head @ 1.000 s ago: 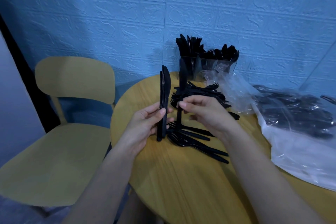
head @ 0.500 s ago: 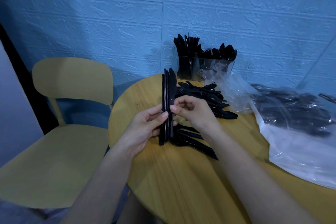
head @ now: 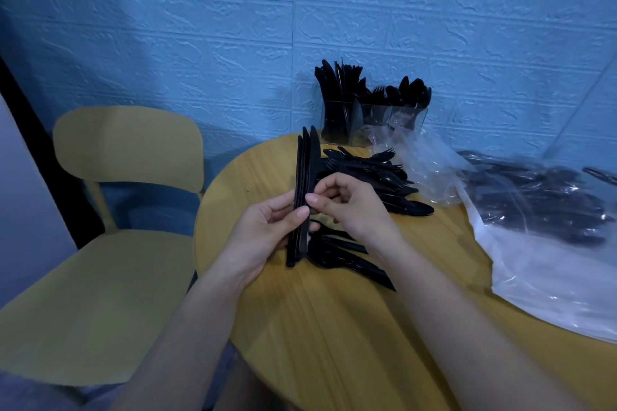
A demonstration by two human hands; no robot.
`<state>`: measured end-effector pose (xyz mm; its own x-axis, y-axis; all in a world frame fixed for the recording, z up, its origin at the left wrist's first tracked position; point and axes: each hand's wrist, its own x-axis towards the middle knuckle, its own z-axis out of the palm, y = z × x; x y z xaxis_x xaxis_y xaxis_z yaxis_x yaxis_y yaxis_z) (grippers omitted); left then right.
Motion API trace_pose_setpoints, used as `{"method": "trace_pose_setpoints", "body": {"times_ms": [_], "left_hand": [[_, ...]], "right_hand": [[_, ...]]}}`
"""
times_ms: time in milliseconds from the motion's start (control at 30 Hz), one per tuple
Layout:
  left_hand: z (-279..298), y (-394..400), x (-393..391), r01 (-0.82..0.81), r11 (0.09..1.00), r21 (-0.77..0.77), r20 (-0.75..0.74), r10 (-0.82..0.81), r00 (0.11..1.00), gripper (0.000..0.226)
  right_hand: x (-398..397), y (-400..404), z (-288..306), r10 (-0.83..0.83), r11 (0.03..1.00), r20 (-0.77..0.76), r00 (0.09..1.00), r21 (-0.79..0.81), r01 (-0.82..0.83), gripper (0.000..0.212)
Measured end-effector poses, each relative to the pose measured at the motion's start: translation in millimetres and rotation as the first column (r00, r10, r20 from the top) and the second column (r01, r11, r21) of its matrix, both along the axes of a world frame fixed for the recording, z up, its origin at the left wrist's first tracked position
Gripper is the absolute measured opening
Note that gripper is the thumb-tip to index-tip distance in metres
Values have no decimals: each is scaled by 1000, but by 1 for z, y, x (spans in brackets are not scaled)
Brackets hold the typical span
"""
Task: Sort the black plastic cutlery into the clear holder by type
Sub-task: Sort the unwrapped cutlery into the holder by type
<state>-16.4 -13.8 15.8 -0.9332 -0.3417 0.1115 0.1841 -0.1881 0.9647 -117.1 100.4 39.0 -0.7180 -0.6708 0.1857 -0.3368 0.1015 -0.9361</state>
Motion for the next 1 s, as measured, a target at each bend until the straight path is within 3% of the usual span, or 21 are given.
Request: {"method": "trace_pose_setpoints", "body": {"times_ms": [100, 167, 233, 400, 600, 700, 800, 1000], "left_hand": [[-2, -2, -1, -58, 998, 5, 10, 58, 998, 29], [-4, -5, -2, -117, 993, 28, 18, 116, 993, 26], [-4, -6, -3, -155, 986, 54, 22, 154, 988, 25], [-3, -8, -3, -191, 979, 65, 36, 189, 981, 24], [-3, -8, -3, -191, 980, 54, 37, 189, 981, 25], [-3, -8, -3, -194, 979, 56, 37, 192, 981, 24], [-3, -8, -3, -198, 979, 53, 36, 196, 980, 23], [-3, -9, -3, -196, 979, 60, 35, 194, 980, 23]], "right_hand": [[-12, 10, 3, -68, 976, -250, 966, 182, 116, 12], [-27, 23, 1, -92, 905, -452, 887, 334, 264, 18], [-39, 33, -6, -15, 820, -551, 834, 471, 325, 25], [-44, 35, -12, 81, 768, -550, 831, 566, 300, 32], [-40, 45, -5, 189, 771, -405, 895, 626, 120, 15], [-44, 48, -1, 96, 820, -454, 886, 541, 188, 15], [-45, 46, -5, 140, 765, -515, 845, 598, 238, 26], [-45, 46, -6, 180, 751, -453, 873, 636, 176, 6]]}}
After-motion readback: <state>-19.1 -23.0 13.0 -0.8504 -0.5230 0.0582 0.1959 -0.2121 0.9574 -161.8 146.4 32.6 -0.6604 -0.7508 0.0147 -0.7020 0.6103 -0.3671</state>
